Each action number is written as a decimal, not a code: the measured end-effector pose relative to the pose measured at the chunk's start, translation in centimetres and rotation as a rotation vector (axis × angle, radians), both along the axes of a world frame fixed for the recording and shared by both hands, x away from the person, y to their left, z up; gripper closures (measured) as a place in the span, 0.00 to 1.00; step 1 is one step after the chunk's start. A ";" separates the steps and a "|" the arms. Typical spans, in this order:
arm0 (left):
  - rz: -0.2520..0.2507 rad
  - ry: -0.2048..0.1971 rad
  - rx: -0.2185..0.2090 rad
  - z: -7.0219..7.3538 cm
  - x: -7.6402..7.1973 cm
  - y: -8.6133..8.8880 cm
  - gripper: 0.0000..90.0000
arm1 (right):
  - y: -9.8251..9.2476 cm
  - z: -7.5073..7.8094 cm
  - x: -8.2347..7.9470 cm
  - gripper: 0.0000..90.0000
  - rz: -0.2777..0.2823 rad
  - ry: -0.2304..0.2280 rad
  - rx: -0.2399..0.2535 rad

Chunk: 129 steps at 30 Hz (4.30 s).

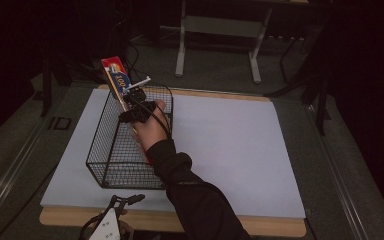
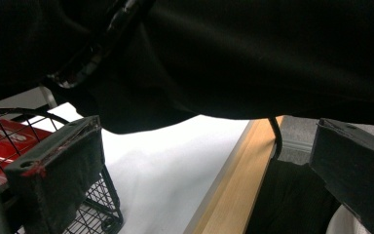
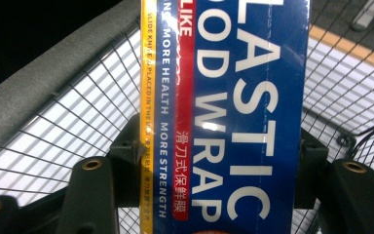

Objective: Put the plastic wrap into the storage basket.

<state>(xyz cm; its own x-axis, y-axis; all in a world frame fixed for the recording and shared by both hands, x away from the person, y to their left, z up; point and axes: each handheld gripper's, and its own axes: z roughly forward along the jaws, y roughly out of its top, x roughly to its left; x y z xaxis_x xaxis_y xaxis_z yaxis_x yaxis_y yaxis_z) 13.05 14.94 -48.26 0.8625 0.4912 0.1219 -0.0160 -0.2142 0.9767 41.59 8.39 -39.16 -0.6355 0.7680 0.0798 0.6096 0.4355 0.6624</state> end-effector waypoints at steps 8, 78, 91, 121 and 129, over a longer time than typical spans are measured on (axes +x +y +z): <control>-0.003 0.003 0.005 0.0 0.0 -0.1 0.00 | 0.2 -2.5 0.4 0.44 -0.009 0.041 -0.060; 0.024 0.028 0.018 -0.4 0.5 -0.4 0.00 | -14.9 -0.3 -4.5 0.15 0.194 -0.027 0.129; 0.025 0.033 0.019 -0.4 0.6 -0.6 0.00 | -19.3 -1.7 -6.4 0.15 0.193 -0.053 0.106; 0.023 0.039 0.022 -0.5 0.6 -0.7 0.00 | -27.6 -7.7 -12.1 0.15 0.156 -0.100 0.095; 0.021 0.039 0.026 -0.5 0.6 -0.7 0.00 | -29.2 -8.3 -13.2 0.15 0.119 -0.126 0.090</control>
<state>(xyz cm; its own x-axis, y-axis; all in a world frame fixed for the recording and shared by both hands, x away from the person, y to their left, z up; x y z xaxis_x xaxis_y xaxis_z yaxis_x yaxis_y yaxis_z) 13.63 14.24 -48.76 0.8564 0.5061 0.1018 0.0263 -0.2397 0.9705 28.40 -20.82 -47.46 -0.7305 0.6803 0.0592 0.4675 0.4350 0.7695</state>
